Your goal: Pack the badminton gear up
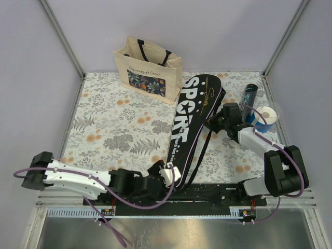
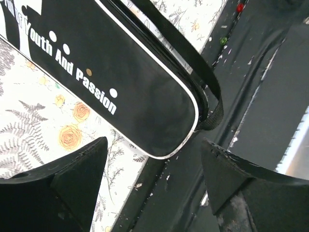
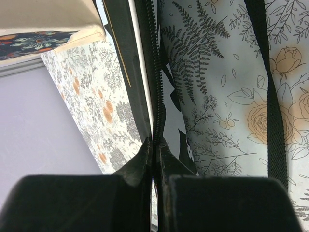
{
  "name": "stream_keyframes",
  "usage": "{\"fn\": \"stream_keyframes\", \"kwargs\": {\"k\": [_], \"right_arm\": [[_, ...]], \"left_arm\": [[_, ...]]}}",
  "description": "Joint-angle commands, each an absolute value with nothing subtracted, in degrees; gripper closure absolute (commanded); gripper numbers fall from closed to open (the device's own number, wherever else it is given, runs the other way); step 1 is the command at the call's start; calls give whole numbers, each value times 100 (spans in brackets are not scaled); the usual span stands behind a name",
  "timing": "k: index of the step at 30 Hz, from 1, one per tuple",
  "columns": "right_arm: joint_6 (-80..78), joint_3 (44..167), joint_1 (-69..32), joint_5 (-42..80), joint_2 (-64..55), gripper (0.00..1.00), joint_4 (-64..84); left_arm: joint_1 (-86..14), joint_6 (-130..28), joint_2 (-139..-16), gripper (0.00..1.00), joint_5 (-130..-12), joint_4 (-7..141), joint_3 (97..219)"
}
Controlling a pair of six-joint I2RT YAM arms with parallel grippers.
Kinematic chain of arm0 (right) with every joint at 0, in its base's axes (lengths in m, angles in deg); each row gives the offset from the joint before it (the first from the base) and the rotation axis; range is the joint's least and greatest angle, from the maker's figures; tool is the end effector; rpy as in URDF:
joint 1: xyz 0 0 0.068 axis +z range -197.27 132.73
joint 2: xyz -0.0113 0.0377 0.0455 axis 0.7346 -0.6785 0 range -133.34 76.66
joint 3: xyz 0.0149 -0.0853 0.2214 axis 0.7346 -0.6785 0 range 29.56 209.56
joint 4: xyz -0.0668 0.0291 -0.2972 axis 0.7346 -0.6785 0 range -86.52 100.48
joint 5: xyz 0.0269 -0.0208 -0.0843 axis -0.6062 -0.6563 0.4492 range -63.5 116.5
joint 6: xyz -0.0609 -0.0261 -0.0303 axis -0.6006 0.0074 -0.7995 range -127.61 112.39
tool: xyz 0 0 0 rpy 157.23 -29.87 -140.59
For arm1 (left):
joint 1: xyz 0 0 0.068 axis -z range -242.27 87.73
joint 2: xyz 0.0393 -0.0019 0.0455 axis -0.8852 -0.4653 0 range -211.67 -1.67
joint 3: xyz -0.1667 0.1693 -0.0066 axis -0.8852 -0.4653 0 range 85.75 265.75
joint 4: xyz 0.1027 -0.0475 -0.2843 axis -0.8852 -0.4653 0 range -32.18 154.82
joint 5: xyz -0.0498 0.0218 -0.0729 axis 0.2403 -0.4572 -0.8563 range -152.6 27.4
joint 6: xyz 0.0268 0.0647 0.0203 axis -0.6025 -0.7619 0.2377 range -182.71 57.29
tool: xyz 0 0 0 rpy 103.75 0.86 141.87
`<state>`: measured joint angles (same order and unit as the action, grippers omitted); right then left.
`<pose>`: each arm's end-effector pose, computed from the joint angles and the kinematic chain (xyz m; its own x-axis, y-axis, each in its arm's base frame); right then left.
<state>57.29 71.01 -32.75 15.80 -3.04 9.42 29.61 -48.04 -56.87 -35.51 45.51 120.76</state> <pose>0.3352 0.0984 0.1192 -0.6091 0.7615 -0.2217 0.3919 0.5320 0.7506 0.0183 -0.2844 0.1745 -0.2081 0.5334 -0.8198 0.8772 0.4725 0.0848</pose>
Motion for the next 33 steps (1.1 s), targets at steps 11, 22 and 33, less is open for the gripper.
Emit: {"fn": "stream_keyframes", "kwargs": {"k": [11, 22, 33], "right_arm": [[6279, 7368, -3462, 1024, 55, 100, 1223], [6323, 7175, -3506, 857, 169, 100, 1364], [4673, 7104, -3523, 742, 528, 55, 1110]], "left_arm": [[4355, -4866, -8480, 15, -1208, 5673, 12697], [4390, -4645, -8983, 25, -424, 5937, 12715], [4276, -3978, -7201, 100, -696, 5691, 12127]]}}
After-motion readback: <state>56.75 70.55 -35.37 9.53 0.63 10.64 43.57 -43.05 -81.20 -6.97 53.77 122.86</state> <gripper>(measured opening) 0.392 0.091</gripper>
